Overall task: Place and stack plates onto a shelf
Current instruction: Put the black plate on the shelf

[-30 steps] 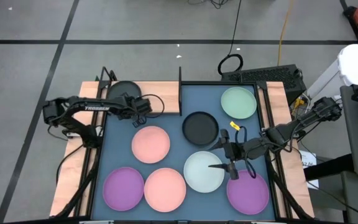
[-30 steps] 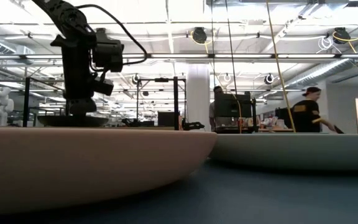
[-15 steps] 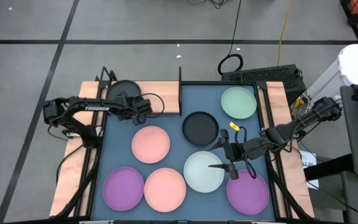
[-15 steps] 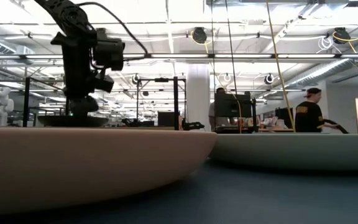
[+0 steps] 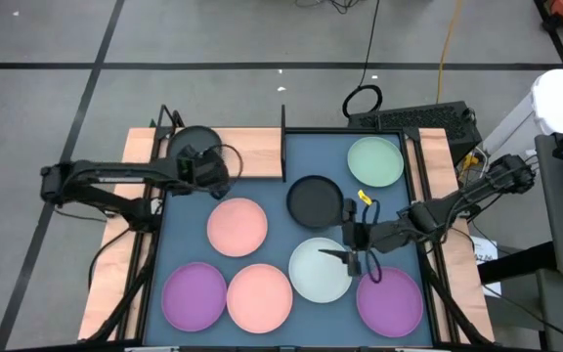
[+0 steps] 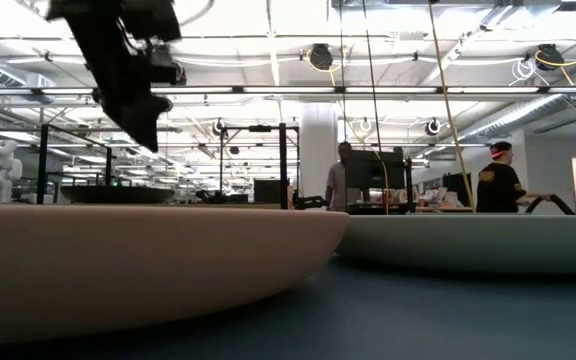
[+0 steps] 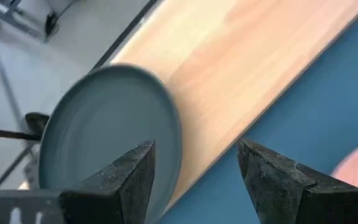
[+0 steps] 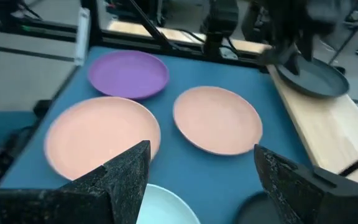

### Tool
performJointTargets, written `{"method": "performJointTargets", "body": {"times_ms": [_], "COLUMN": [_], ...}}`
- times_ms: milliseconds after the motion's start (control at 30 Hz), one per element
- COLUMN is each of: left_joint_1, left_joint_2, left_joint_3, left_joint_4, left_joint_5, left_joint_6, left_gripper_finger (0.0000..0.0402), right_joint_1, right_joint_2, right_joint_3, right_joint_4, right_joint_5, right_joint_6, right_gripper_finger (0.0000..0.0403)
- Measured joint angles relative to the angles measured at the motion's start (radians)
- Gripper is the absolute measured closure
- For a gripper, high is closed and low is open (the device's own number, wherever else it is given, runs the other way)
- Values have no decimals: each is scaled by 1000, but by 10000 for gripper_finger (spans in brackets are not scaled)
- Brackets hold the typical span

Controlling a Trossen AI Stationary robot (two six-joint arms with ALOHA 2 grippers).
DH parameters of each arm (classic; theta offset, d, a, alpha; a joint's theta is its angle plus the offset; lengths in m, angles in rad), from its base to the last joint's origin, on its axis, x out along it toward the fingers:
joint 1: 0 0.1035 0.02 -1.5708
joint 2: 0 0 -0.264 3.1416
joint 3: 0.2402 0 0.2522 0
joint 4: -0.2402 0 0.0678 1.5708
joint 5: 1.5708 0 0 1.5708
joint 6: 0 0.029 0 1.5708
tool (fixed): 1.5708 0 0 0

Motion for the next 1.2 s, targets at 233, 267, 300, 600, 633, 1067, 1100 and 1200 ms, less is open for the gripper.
{"method": "performJointTargets", "body": {"times_ms": [233,267,300,600,633,1067,1100,1200], "left_joint_1": [-152,-179,-208,-443,-459,-590,-596,-610], "left_joint_2": [-197,-219,-237,-272,-266,-247,-247,-246], "left_joint_3": [0,0,0,2,2,2,2,2], "left_joint_4": [61,79,98,257,274,293,293,293], "left_joint_5": [-2,-2,-2,-3,-2,-3,-3,-3], "left_joint_6": [-50,-50,-50,34,41,57,56,47], "left_gripper_finger": [169,169,169,170,170,170,170,170], "right_joint_1": [-69,-79,-88,-160,-166,-269,-272,-275], "right_joint_2": [19,19,19,23,24,31,32,46], "right_joint_3": [0,0,0,-68,-94,-339,-343,-344], "right_joint_4": [-88,-113,-145,-304,-287,-89,-87,-87], "right_joint_5": [98,98,97,-17,-51,-143,-144,-167], "right_joint_6": [14,31,48,109,89,-121,-118,-123], "right_gripper_finger": [138,138,138,138,138,228,235,249]}}
